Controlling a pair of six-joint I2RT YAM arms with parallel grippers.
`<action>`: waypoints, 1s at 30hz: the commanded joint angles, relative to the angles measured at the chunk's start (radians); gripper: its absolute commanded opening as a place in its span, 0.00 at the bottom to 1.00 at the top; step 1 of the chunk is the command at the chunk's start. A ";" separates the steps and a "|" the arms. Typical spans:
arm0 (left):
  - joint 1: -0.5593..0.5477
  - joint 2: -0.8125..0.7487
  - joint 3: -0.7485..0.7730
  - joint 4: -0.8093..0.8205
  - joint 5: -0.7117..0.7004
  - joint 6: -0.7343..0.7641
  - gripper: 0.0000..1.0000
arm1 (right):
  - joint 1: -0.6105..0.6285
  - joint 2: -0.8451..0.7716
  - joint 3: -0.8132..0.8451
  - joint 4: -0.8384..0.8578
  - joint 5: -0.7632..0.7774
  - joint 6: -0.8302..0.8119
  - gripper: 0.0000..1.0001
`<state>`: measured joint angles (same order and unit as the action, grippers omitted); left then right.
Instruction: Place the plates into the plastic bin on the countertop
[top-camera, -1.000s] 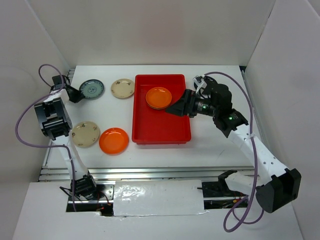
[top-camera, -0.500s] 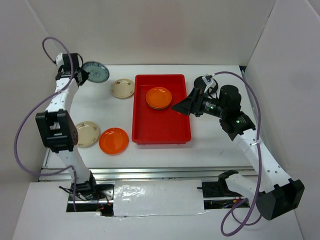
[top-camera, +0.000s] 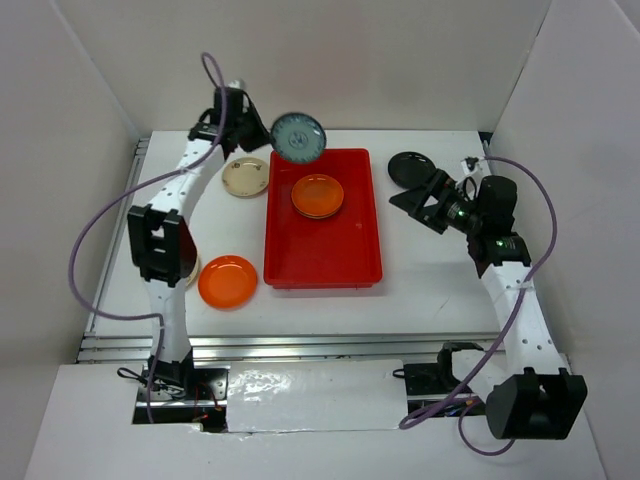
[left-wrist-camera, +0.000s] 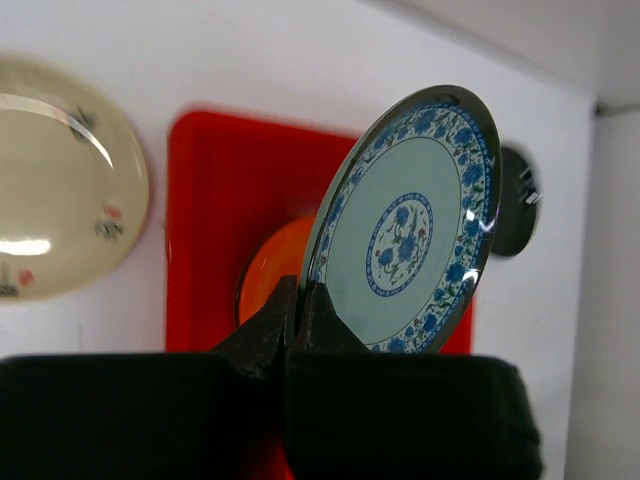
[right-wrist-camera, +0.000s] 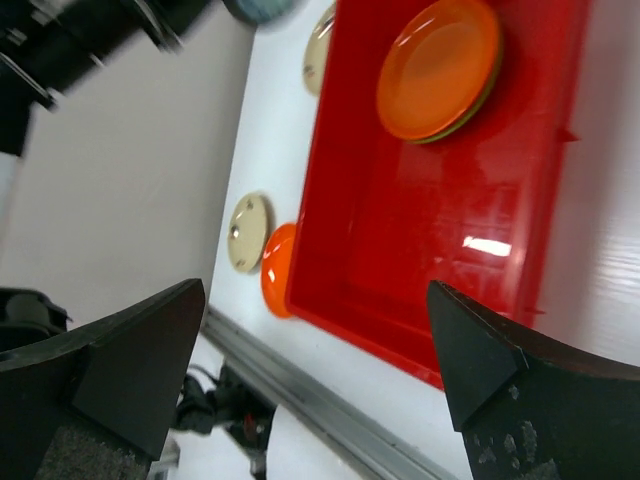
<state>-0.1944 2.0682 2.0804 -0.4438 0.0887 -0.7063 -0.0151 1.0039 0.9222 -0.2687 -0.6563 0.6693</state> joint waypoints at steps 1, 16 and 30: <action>-0.036 0.061 0.004 -0.041 0.126 0.022 0.00 | -0.107 0.013 0.023 -0.035 -0.039 -0.036 1.00; -0.109 0.133 -0.002 -0.130 0.045 0.070 0.54 | -0.217 0.030 -0.020 -0.003 -0.146 -0.033 1.00; -0.035 -0.289 -0.229 -0.102 -0.404 -0.031 0.99 | -0.218 0.018 -0.023 0.014 -0.164 -0.017 1.00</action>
<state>-0.3077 1.9263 1.8980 -0.5903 -0.0921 -0.6495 -0.2291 1.0367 0.8825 -0.2832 -0.7906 0.6563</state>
